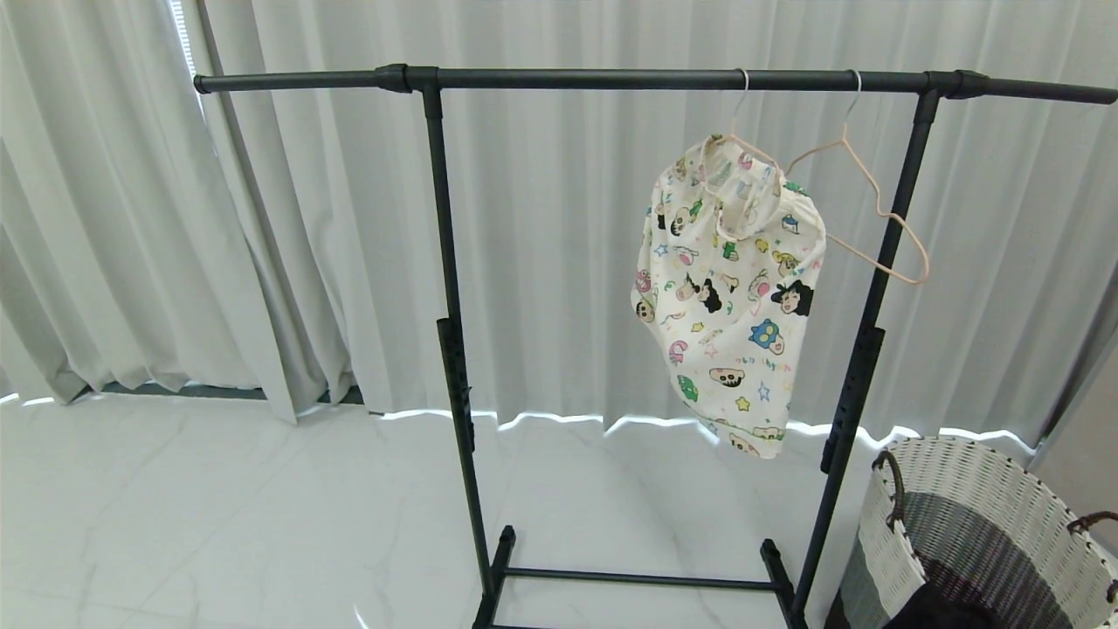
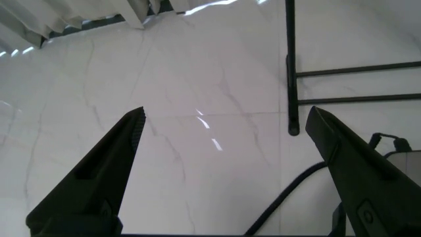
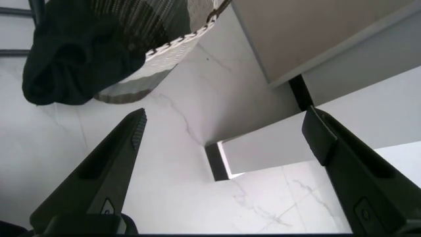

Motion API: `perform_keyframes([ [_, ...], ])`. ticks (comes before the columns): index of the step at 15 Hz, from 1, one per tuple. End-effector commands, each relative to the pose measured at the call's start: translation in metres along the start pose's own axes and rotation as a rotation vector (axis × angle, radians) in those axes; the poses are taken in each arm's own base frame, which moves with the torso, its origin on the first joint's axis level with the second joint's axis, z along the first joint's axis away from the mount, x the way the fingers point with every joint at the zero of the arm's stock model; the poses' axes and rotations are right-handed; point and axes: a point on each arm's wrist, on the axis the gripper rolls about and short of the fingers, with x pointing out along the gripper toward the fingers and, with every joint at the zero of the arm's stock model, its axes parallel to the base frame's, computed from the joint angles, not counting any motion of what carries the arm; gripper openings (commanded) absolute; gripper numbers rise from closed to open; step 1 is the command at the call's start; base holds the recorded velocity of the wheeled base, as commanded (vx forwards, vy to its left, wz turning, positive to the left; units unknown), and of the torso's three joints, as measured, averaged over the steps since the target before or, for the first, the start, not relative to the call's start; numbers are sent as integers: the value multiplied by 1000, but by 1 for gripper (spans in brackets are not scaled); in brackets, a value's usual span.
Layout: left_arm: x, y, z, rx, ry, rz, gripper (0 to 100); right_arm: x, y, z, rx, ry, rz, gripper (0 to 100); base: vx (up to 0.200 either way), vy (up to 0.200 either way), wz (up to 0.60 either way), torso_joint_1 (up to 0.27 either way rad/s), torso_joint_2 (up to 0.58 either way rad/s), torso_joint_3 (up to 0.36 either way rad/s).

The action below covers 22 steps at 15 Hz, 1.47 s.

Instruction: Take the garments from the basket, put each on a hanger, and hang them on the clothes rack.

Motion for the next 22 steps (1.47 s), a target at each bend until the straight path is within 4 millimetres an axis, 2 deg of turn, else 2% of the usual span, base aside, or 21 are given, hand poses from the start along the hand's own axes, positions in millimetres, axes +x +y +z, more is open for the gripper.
perform_keyframes([
  [1,0,0,0,3,-2,-4,100,0,0,0,-3,2,0,100,0,0,0,0,0,0],
  [5,0,0,0,3,-2,-4,100,0,0,0,-3,2,0,100,0,0,0,0,0,0],
  [13,0,0,0,1,-4,-6,100,0,0,0,-3,1,2,100,0,-200,0,-1,2,5],
  [17,0,0,0,-25,-4,-6,100,0,0,0,-8,-5,3,100,0,0,0,0,0,0],
  [19,0,0,0,-27,-4,-7,100,-1,0,0,-63,-34,52,100,0,0,0,0,0,0],
  [22,0,0,0,-26,-2,-6,100,-4,4,1,-214,-116,258,100,0,0,0,0,0,0],
])
